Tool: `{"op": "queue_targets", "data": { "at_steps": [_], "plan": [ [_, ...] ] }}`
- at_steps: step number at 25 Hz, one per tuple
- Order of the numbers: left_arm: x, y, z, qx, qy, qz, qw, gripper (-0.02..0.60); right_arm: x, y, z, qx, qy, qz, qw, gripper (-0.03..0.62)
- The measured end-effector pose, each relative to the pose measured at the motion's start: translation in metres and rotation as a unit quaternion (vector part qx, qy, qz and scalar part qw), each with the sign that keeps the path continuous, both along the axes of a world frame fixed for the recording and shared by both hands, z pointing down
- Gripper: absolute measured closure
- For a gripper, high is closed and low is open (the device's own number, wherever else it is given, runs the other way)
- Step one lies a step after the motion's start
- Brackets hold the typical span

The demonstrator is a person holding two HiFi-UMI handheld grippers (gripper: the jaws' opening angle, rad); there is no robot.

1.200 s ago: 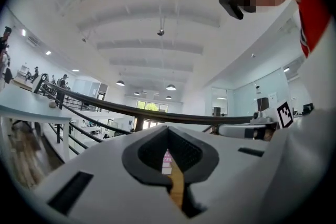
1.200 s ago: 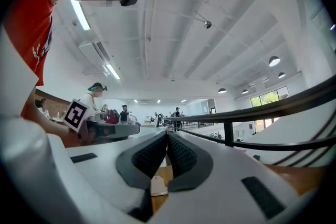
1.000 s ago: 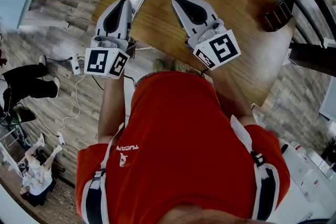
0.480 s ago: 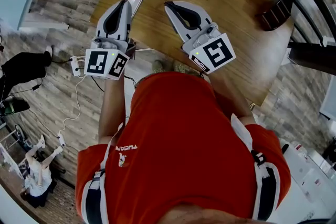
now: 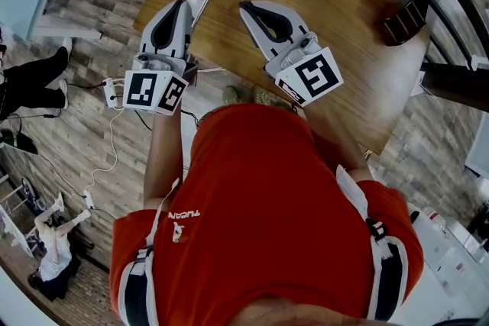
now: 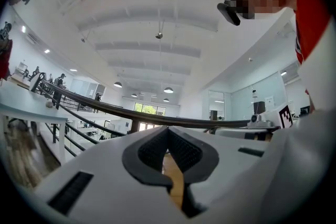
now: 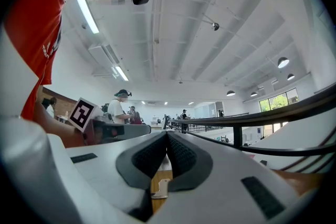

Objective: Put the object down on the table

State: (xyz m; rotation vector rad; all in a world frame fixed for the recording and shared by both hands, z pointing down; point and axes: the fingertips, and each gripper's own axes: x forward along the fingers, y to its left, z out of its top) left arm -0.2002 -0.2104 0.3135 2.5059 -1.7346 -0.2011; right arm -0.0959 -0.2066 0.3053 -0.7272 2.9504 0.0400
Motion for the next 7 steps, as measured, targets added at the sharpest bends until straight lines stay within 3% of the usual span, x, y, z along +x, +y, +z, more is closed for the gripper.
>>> {"op": "queue_targets", "data": {
  "at_steps": [7],
  "plan": [
    [0.0031,0.0005,0.0011,0.000,0.001,0.006,1.0000,0.572,0.0005,-0.0003,0.0017,-0.001,0.002,0.002,1.000,0.569]
  ]
}}
